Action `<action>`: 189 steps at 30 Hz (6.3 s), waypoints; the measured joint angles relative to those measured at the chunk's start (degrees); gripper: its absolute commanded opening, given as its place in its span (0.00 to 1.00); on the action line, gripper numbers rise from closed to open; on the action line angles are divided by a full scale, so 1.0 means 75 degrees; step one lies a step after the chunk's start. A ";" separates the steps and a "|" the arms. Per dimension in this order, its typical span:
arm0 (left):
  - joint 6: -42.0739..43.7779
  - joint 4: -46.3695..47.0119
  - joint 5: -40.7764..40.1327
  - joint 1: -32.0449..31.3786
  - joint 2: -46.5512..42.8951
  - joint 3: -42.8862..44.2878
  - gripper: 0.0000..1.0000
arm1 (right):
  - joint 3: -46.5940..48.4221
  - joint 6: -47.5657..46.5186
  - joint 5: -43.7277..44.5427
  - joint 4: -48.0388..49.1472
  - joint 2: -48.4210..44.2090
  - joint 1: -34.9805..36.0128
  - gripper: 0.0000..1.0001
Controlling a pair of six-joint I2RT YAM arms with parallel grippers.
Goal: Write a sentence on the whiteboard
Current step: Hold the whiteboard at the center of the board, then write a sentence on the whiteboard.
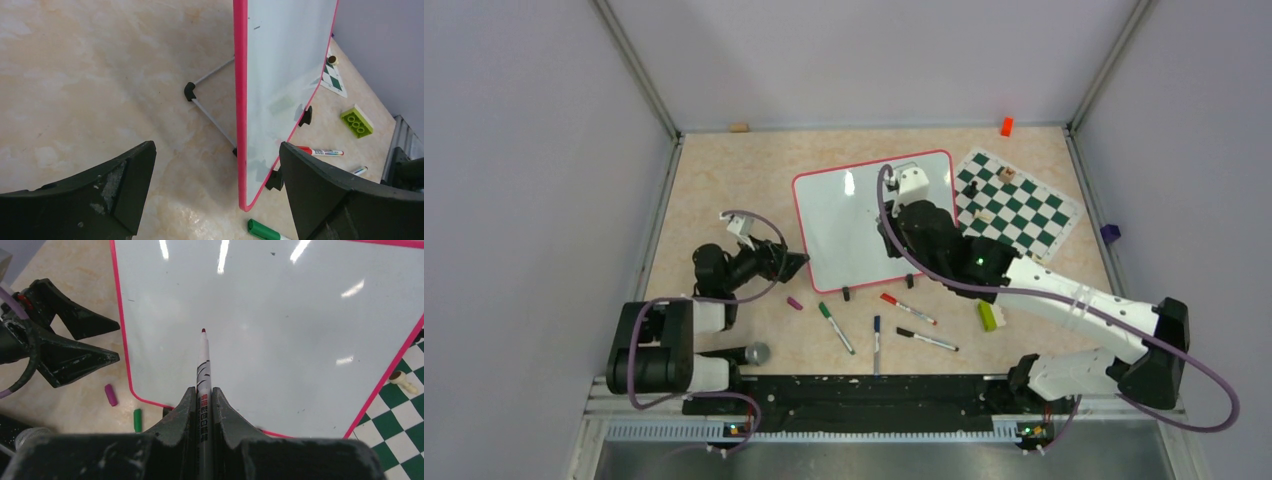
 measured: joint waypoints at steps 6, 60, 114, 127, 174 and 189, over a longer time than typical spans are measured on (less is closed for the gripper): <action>-0.0688 0.0775 0.1169 0.0172 0.1215 0.0775 0.99 | 0.0965 -0.0169 -0.0379 -0.0114 0.0857 0.0000 0.00; -0.3625 0.4232 0.3229 0.0012 0.4100 0.2410 0.00 | 0.4610 0.0370 -0.0312 -0.1247 0.3949 0.0006 0.00; -0.3736 0.4132 0.3191 0.0006 0.4100 0.2416 0.00 | 0.5313 0.0420 -0.0070 -0.1658 0.5179 0.0096 0.00; -0.3730 0.4162 0.3206 0.0003 0.4100 0.2416 0.00 | 0.4945 0.0618 -0.0373 -0.1690 0.4986 0.0111 0.00; -0.3672 0.4223 0.3223 -0.0015 0.4100 0.2416 0.00 | 0.4214 -0.1795 -0.0764 -0.0274 0.4377 -0.0117 0.00; -0.3675 0.4205 0.3217 -0.0017 0.4100 0.2413 0.00 | 0.4368 -0.1848 -0.0472 -0.0256 0.4593 -0.0154 0.00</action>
